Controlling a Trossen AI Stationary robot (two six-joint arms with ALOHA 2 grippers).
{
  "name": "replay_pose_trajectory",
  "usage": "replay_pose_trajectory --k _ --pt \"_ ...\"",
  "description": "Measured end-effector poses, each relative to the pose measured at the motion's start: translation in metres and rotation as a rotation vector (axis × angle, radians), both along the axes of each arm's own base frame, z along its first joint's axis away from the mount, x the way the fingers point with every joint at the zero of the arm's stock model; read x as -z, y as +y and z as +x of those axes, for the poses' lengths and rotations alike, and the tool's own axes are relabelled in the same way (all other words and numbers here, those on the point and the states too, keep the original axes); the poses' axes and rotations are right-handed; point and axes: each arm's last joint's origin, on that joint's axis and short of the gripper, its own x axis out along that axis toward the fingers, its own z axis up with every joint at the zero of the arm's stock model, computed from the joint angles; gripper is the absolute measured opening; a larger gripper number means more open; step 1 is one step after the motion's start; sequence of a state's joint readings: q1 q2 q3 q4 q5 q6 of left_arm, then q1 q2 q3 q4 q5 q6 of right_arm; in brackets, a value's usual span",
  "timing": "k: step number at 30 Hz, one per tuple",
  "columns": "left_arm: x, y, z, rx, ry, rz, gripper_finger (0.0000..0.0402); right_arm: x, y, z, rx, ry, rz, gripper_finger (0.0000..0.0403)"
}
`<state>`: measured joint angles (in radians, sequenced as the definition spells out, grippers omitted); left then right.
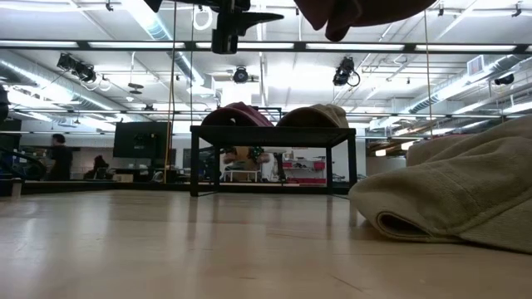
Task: Pick & Place hat
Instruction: Stack the red cap on top of the red cap on the shelf
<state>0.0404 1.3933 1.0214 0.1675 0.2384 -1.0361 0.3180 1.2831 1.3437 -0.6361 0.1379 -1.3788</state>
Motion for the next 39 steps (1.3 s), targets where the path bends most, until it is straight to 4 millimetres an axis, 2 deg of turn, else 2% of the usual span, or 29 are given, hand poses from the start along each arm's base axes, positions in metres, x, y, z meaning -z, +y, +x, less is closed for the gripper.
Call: replay_pose_trajectory --k 12,15,19,25,34,39 --pt "0.0000 0.0004 0.0001 -0.003 -0.007 0.038 0.0127 0.0001 0.0000 -0.0001 0.015 0.005 0.023 0.0000" --pt "-0.0001 -0.0004 -0.0001 0.022 -0.006 0.021 0.0103 0.0001 0.0000 -0.0001 0.017 0.005 0.025 0.0000" --pt "-0.0002 -0.0008 -0.0002 0.029 -0.003 0.004 0.0093 0.0001 0.0000 0.0000 0.017 0.005 0.026 0.0000" --pt "-0.0002 0.0000 -0.0001 0.007 -0.006 0.023 0.0118 0.0001 -0.0001 0.0000 0.017 0.005 0.026 0.0000" --pt "-0.0004 0.0004 -0.0003 0.011 -0.004 0.009 0.0238 0.0001 0.0000 0.0000 0.018 0.005 0.025 0.0000" --pt "-0.0005 -0.0013 -0.0006 0.051 -0.002 -0.014 0.0275 0.0001 -0.0002 0.0000 0.017 0.004 0.021 0.0000"
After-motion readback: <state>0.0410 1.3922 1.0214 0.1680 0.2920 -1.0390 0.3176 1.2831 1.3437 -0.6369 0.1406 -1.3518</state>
